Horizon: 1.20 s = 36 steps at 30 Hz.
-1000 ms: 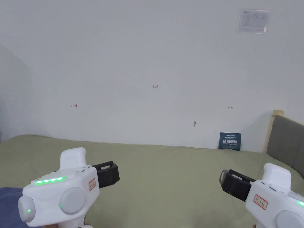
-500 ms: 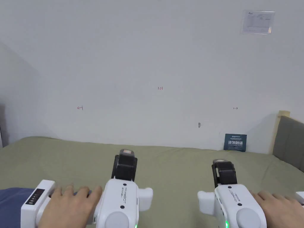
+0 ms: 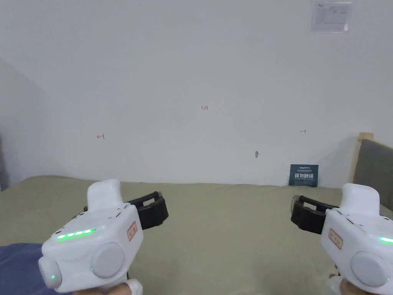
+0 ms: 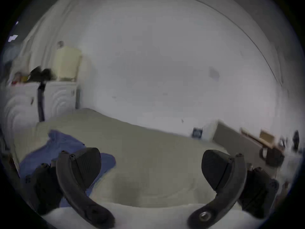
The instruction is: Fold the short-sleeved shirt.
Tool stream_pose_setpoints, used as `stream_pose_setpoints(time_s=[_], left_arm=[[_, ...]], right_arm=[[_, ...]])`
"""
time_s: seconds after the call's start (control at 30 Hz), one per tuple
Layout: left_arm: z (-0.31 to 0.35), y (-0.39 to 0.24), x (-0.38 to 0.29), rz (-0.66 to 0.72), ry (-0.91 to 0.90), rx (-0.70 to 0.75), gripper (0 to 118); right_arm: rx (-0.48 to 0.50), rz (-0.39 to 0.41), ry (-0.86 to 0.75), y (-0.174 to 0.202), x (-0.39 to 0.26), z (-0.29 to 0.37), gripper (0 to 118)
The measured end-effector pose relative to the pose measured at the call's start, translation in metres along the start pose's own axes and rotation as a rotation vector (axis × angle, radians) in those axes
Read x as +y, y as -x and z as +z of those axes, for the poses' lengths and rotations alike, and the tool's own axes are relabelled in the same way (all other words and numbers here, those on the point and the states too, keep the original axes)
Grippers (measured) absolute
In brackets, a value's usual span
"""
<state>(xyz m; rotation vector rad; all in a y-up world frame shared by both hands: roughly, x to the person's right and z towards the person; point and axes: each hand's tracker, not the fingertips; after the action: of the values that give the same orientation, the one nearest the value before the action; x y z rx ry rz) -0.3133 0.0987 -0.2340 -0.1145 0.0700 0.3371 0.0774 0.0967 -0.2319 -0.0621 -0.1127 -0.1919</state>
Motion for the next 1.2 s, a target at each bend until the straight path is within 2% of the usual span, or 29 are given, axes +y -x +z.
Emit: stream_pose_setpoints(time_s=[0.1,0.2,0.3,0.4,0.57,0.73,0.77,0.8,0.83,0.87,0.9,0.93,0.97,1.03,1.13,1.2], left_arm=[[0.008,-0.001,-0.010,-0.071,-0.051,0.098,118],[0.011,-0.009,-0.020,-0.145,-0.048,0.123,118],[0.013,-0.017,-0.016,-0.222,-0.064,0.107,118],[0.015,-0.020,-0.010,-0.237,-0.082,0.114,118],[0.013,-0.023,-0.007,-0.287,-0.056,0.137,118],[0.012,-0.021,-0.010,-0.279,-0.018,0.118,118],[0.012,-0.021,-0.011,-0.282,-0.003,0.115,115],[0.012,-0.019,-0.013,-0.292,0.008,0.107,102],[0.012,-0.020,-0.015,-0.309,0.016,0.104,54],[0.012,-0.021,-0.017,-0.323,0.009,0.110,1],[0.010,-0.022,-0.019,-0.338,0.009,0.127,0],[0.012,-0.021,-0.023,-0.356,0.004,0.176,0],[0.013,-0.021,-0.024,-0.334,0.016,0.147,0],[0.014,-0.019,-0.025,-0.301,0.036,0.115,0],[0.010,-0.017,-0.026,-0.320,0.035,0.131,0],[0.011,-0.014,-0.022,-0.315,0.032,0.131,0]], right_arm=[[-0.042,0.023,-0.016,-0.001,-0.018,0.005,118],[-0.038,0.004,0.038,-0.001,-0.026,0.001,118],[-0.045,0.040,0.037,0.004,-0.025,-0.001,118],[-0.043,0.079,0.017,0.009,-0.018,0.001,118],[-0.065,0.189,0.025,0.020,-0.009,0.002,118],[-0.063,0.185,0.023,0.023,-0.008,0.003,117],[-0.066,0.189,0.022,0.024,-0.009,0.004,117],[-0.082,0.211,0.035,0.026,-0.009,0.005,115],[-0.081,0.231,0.048,0.026,-0.011,0.007,90],[-0.072,0.239,0.037,0.027,-0.013,0.010,41],[-0.068,0.244,0.023,0.028,-0.015,0.011,0],[-0.095,0.256,0.028,0.029,-0.016,0.010,0],[-0.131,0.259,0.020,0.024,-0.026,0.010,0],[-0.072,0.212,0.067,0.021,-0.032,0.009,0],[-0.082,0.243,0.069,0.024,-0.030,0.009,0],[-0.058,0.231,0.070,0.028,-0.034,0.010,0]])
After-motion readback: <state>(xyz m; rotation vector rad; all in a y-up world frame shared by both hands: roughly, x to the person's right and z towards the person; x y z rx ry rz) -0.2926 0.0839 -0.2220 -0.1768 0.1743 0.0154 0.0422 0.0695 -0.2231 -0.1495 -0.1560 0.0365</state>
